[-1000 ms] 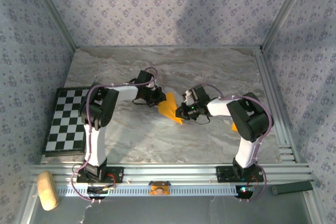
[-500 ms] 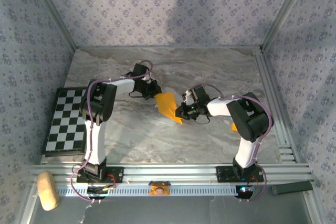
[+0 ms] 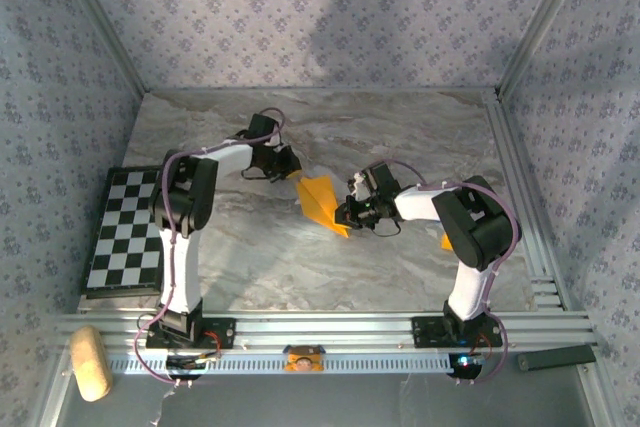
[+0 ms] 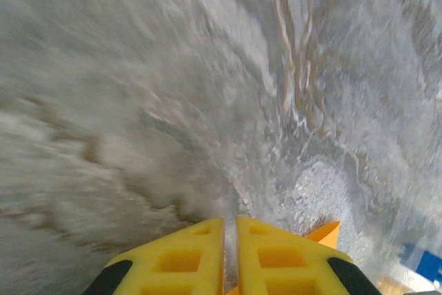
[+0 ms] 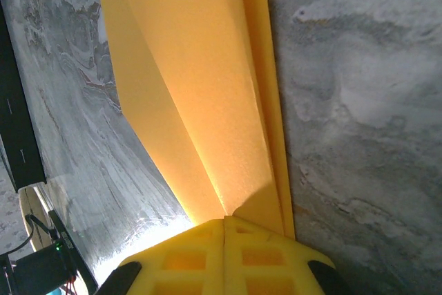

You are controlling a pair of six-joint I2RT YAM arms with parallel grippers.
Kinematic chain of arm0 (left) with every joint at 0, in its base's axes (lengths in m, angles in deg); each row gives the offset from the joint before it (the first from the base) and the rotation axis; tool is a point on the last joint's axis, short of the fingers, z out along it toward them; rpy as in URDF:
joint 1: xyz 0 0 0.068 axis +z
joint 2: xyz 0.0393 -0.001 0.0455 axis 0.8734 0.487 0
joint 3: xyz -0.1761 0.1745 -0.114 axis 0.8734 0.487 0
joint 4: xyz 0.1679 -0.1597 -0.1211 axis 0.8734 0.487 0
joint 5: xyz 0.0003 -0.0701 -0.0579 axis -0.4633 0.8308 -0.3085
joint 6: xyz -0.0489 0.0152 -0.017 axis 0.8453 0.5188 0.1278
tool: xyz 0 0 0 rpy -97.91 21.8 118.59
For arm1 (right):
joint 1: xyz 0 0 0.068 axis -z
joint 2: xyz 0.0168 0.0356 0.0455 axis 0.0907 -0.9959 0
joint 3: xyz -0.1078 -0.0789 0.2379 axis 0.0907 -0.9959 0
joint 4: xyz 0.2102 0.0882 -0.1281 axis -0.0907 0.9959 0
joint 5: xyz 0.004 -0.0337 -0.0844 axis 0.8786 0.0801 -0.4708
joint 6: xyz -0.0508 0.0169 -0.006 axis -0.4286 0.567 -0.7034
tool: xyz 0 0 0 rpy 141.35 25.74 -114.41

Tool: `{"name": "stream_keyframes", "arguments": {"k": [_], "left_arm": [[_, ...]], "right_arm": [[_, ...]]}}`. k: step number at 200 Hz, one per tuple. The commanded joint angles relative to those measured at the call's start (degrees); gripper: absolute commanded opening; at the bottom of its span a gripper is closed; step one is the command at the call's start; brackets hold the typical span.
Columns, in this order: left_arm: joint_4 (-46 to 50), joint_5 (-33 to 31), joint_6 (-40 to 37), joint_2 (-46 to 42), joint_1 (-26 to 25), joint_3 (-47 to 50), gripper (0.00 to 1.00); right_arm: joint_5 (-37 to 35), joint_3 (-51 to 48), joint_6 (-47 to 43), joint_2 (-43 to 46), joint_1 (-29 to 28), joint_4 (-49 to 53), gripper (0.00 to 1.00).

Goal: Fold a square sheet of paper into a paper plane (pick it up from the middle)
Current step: Fourth fold the wing at the center of the table.

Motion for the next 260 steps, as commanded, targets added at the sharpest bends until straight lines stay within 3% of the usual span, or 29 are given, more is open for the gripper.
{"name": "stream_keyframes", "arguments": {"k": [1, 40, 75, 94, 200, 260], "left_arm": [[0.59, -4.28, -0.93, -7.34, 0.32, 1.02, 0.12], [-2.22, -1.55, 1.06, -10.38, -4.10, 5.65, 0.13], [-6.42, 3.21, 3.15, -7.09, -8.44, 7.97, 0.12], [-7.61, 2.75, 3.95, -4.61, -9.49, 8.71, 0.10], [-4.19, -1.39, -0.50, -0.95, -8.26, 11.81, 0.06], [-4.09, -1.18, -1.09, -0.91, -8.31, 11.68, 0.06]], "right_arm": [[-4.33, -1.90, -0.30, -3.11, -0.01, 9.35, 0.00], [-5.07, -1.89, 0.01, -2.79, 0.09, 9.63, 0.00], [-5.12, -1.79, 0.17, -2.75, 0.11, 9.63, 0.00], [-5.27, -1.79, 0.34, -2.65, 0.10, 9.55, 0.00], [-2.04, 4.72, -1.02, 2.89, -1.35, 8.53, 0.00], [-3.10, 15.51, -2.54, -5.77, -2.69, 12.03, 0.03]]}}
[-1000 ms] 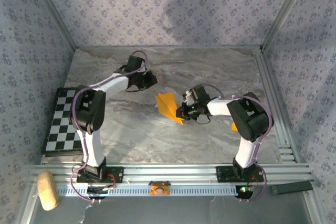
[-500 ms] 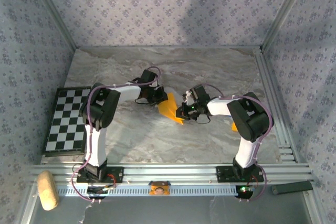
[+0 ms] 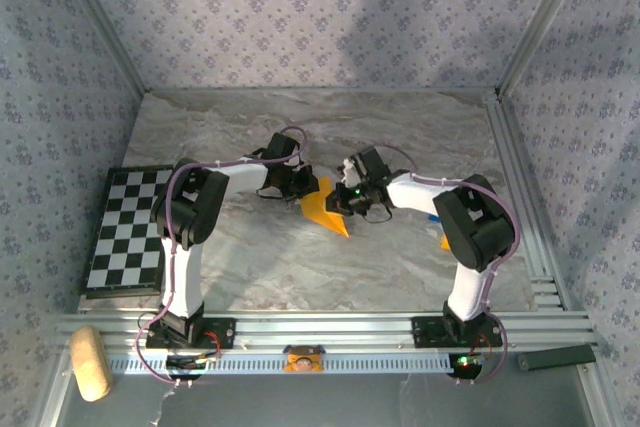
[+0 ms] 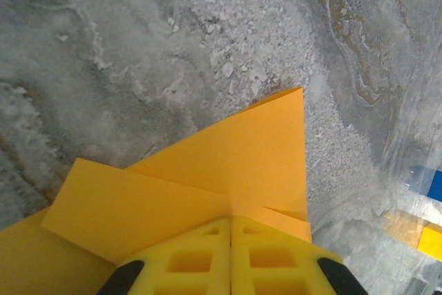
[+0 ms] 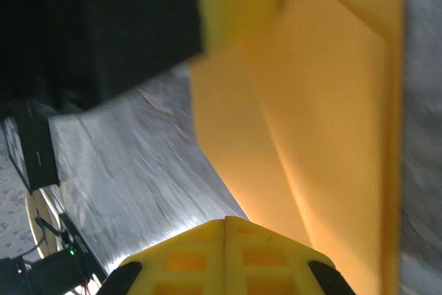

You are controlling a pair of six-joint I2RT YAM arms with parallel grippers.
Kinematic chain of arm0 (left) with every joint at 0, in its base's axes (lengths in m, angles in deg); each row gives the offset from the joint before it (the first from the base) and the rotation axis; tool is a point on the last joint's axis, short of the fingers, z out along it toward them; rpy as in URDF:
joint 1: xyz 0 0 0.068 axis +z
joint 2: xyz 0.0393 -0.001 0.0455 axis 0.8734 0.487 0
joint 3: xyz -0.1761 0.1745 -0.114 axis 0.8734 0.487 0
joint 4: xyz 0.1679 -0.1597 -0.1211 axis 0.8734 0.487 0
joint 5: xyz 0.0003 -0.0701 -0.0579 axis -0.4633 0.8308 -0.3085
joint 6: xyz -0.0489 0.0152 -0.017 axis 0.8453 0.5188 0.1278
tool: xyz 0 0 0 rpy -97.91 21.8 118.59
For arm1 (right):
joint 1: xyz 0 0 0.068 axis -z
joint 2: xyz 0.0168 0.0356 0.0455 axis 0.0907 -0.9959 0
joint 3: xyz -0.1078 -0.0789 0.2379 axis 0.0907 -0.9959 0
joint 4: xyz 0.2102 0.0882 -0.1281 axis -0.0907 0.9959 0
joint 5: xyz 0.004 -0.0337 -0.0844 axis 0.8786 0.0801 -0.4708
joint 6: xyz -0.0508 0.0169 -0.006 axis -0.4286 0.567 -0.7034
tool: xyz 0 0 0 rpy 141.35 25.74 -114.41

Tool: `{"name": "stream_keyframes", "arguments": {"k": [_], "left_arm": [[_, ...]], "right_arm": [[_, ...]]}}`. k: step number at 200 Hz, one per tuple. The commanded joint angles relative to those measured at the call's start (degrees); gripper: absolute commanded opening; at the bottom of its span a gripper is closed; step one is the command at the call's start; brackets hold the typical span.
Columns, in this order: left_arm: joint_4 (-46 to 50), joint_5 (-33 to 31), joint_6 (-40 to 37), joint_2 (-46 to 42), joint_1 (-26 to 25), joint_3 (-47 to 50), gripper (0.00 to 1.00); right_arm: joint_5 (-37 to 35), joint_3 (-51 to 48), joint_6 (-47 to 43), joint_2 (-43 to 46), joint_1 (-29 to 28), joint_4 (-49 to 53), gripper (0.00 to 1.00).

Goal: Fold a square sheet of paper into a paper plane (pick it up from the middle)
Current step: Fourth fold the wing at the center of the table.

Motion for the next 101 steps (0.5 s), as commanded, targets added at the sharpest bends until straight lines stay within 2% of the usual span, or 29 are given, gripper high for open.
{"name": "stream_keyframes", "arguments": {"k": [1, 48, 101], "left_arm": [[3.38, -3.23, -1.69, 2.52, 0.65, 1.42, 0.06], [3.36, -3.53, -1.78, 2.92, 0.74, 1.53, 0.06], [3.56, -3.61, -1.91, 3.60, 1.14, 1.33, 0.06]], "right_arm": [[-1.29, 3.69, -1.26, -4.92, -0.45, 3.36, 0.03], [-2.71, 5.36, -1.39, -9.69, -0.59, 4.72, 0.04], [-1.23, 1.00, -1.25, -4.52, -0.42, 3.32, 0.06]]}}
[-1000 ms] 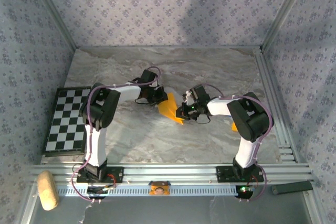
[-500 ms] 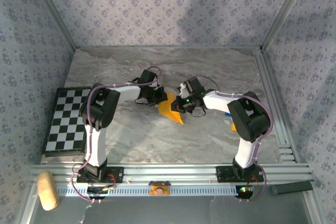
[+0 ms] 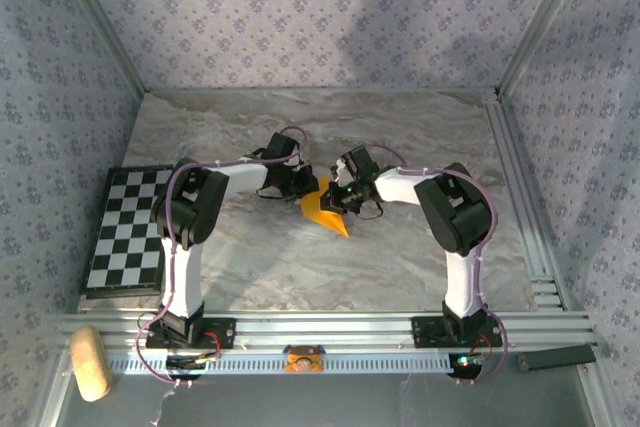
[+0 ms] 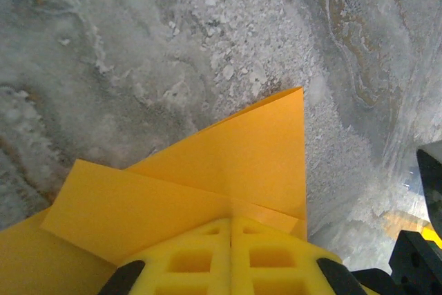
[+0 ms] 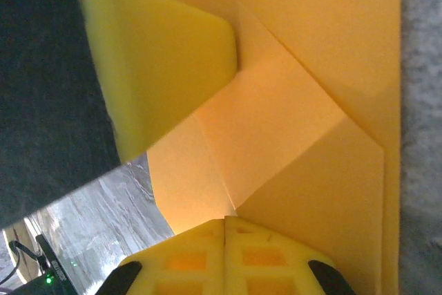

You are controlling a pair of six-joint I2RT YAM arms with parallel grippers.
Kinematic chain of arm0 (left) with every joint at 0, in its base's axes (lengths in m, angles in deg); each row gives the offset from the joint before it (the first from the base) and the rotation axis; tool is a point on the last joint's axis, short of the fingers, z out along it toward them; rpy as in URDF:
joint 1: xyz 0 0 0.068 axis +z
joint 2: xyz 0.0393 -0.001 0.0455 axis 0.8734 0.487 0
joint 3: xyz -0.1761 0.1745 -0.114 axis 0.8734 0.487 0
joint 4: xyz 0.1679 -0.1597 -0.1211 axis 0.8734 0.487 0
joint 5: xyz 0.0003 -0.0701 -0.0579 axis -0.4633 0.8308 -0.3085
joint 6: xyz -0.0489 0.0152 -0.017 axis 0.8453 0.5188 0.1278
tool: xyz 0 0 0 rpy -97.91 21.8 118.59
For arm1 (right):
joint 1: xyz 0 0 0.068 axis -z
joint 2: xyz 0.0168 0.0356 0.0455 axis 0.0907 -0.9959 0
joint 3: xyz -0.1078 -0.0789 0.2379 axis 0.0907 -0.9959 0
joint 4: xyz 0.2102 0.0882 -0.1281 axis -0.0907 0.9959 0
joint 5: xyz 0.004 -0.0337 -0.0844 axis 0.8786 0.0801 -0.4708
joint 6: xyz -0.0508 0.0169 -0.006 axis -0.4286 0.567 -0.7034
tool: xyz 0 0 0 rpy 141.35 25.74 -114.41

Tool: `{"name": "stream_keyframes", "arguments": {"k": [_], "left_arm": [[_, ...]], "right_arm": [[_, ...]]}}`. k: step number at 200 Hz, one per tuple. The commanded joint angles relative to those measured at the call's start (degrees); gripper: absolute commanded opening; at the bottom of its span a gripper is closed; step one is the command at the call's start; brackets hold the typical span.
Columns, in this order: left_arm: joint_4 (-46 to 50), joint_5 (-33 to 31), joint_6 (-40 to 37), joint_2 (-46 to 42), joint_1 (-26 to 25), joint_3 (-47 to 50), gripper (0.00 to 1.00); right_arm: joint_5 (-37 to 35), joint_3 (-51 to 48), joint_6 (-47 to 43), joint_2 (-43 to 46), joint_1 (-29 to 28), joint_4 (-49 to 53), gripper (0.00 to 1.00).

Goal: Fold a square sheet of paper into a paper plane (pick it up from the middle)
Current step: Fourth fold the wing at the center of the table.

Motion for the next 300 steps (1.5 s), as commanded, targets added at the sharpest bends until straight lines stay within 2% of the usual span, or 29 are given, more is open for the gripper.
{"name": "stream_keyframes", "arguments": {"k": [1, 61, 109, 175, 235, 271, 300], "left_arm": [[3.69, -3.74, -1.85, 3.50, 1.03, 1.33, 0.06], [3.78, -3.51, -2.09, 3.58, 1.26, 1.42, 0.06], [3.51, -3.39, -1.88, 3.66, 1.27, 1.59, 0.06], [3.61, -3.56, -2.11, 4.06, 1.26, 1.42, 0.06], [4.03, -3.93, -2.16, 4.10, 1.23, 1.55, 0.06], [4.04, -3.65, -2.20, 4.28, 1.23, 1.33, 0.06], [4.03, -3.46, -2.28, 4.28, 1.27, 1.31, 0.06]], "right_arm": [[-0.19, -2.82, -0.82, 3.10, -0.07, 3.34, 0.06], [1.13, -9.31, -3.26, 11.55, 0.37, 3.75, 0.06], [-0.82, -12.82, -3.42, 8.86, 1.41, 4.07, 0.05], [3.45, -20.20, -0.45, 9.82, 2.42, -3.32, 0.05], [3.24, -24.25, -1.25, 13.86, 3.99, -1.54, 0.05], [0.67, -26.03, -5.44, 16.30, 4.39, 3.45, 0.05], [1.54, -25.39, -5.81, 17.65, 5.08, 5.38, 0.05]]}}
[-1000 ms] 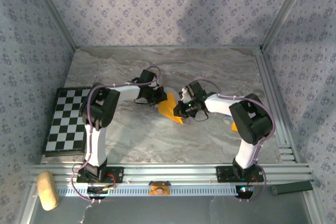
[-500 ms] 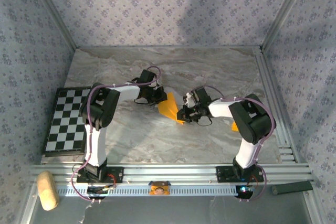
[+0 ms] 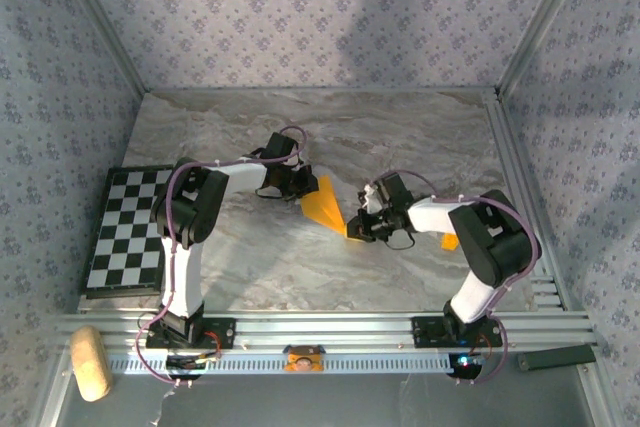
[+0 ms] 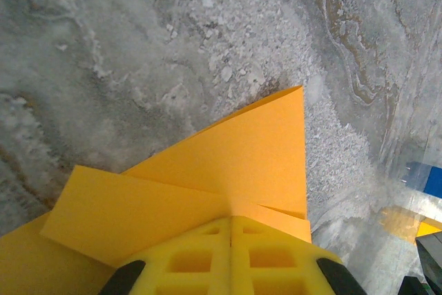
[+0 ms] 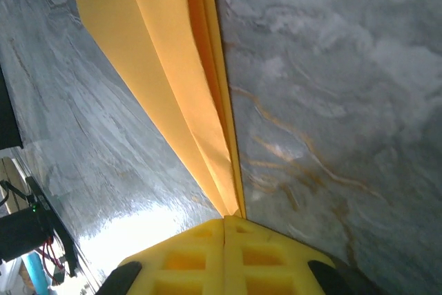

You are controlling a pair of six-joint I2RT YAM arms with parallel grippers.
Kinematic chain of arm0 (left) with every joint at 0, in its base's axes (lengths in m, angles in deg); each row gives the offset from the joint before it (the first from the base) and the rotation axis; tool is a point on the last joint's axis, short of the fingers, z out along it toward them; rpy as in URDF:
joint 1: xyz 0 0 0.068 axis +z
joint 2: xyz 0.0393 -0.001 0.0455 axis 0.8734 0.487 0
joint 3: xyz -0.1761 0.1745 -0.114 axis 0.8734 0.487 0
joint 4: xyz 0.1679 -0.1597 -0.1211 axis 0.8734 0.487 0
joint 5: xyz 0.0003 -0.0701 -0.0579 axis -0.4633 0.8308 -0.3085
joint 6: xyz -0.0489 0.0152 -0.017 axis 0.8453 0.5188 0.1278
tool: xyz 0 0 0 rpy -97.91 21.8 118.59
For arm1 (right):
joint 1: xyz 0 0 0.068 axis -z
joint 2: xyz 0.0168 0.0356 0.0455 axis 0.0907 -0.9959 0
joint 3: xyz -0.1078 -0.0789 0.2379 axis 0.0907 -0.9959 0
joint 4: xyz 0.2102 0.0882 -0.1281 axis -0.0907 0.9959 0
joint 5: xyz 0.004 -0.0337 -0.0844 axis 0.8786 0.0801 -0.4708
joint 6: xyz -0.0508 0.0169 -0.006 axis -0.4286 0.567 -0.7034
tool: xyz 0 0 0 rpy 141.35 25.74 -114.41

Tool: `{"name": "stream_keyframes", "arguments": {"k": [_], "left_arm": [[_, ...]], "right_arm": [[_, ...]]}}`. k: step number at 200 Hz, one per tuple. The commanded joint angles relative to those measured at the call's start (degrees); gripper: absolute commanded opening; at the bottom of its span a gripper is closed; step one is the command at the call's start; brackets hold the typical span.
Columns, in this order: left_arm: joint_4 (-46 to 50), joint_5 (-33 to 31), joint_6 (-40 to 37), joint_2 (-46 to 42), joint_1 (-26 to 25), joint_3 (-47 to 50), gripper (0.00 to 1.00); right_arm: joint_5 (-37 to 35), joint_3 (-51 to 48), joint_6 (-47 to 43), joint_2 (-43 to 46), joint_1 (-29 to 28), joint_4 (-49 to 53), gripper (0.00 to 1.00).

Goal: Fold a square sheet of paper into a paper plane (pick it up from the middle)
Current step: Fourth fold the wing at the center of the table.

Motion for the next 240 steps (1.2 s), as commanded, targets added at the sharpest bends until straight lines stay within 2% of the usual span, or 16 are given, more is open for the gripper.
{"name": "stream_keyframes", "arguments": {"k": [1, 42, 100, 137, 169, 189, 218, 240], "left_arm": [[4.30, -4.59, -1.46, 4.00, 0.86, 1.32, 0.06], [4.31, -4.47, -1.69, 3.66, 0.40, 1.59, 0.06], [4.09, -4.64, -1.67, 3.21, 0.19, 2.03, 0.06], [3.57, -3.79, -1.70, 3.04, 0.14, 2.03, 0.06], [5.54, -3.05, -2.64, 1.91, 0.07, 0.03, 0.07], [6.78, -2.71, -3.46, 0.49, 0.15, -1.76, 0.11], [9.61, -2.04, -6.51, -3.26, 0.04, -5.09, 0.28], [11.92, -2.28, -7.62, -5.84, -0.08, -6.62, 0.30]], "right_arm": [[-1.74, -1.24, -1.96, 0.82, 0.60, 9.60, 0.05], [0.85, 4.15, 0.02, 3.38, 0.49, 6.99, 0.05], [2.32, 13.05, 0.09, -5.17, -0.37, 6.70, 0.05], [-1.28, 12.71, -0.04, -8.32, -0.47, 9.33, 0.04], [-1.91, 8.66, 1.32, -8.94, -0.31, 7.38, 0.02], [-3.08, 7.27, 1.65, -8.51, -0.43, 7.69, 0.00], [-3.87, 6.40, 2.23, -8.21, -0.69, 7.39, 0.00], [-4.32, 6.36, 2.60, -8.49, -0.83, 7.31, 0.00]]}}
